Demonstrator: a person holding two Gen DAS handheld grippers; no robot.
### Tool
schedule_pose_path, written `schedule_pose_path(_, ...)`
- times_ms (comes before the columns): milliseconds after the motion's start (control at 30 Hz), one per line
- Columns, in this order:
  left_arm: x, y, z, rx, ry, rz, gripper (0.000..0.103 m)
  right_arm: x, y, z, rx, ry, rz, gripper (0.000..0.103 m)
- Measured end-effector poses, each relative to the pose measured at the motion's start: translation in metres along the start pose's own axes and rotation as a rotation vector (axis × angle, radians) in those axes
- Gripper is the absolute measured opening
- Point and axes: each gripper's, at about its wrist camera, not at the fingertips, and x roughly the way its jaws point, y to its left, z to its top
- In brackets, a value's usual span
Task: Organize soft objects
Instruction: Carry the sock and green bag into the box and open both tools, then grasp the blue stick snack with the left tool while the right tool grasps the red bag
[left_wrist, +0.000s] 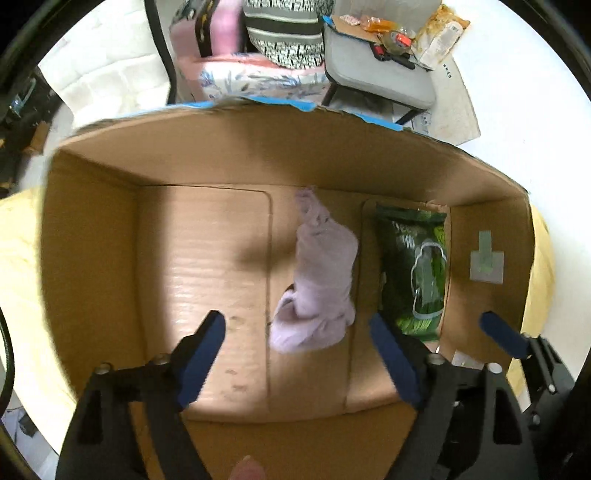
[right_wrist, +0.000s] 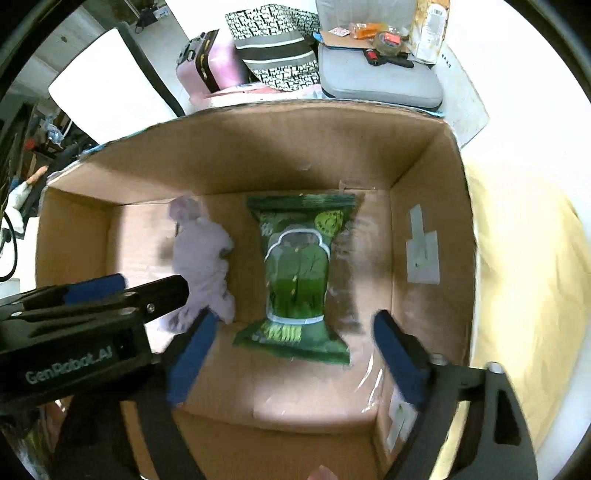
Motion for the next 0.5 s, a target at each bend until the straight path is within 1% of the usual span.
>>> schedule_pose_path(67,-0.012,0.006,-0.012,-0.002,-0.037,0.020,0.082,-0.009,0.002,-0.011,0.001,-0.009,0.001,0.103)
schedule_pose_path(133,-0.022,0.008,-0.021,0.001,-0.082,0.057,0.084,-0.017,0.006,-0.023,-0.001,-0.028,-0.012,0.103)
schedule_pose_path(300,-0.049,0.009,-0.058,0.022,-0.183,0.100,0.085,-0.046,0.009,-0.060,-0.007,-0.086,-0.056,0.103)
schedule_pose_path(400,-0.065,0.010,-0.081,0.024,-0.240,0.137,0.085,-0.063,0.016,-0.077,-0.007,-0.105,-0.056,0.103)
schedule_pose_path(500,-0.079,0.010,-0.101,0.022,-0.276,0.158,0.085,-0.086,0.019,-0.099,-0.003,-0.142,-0.062,0.103)
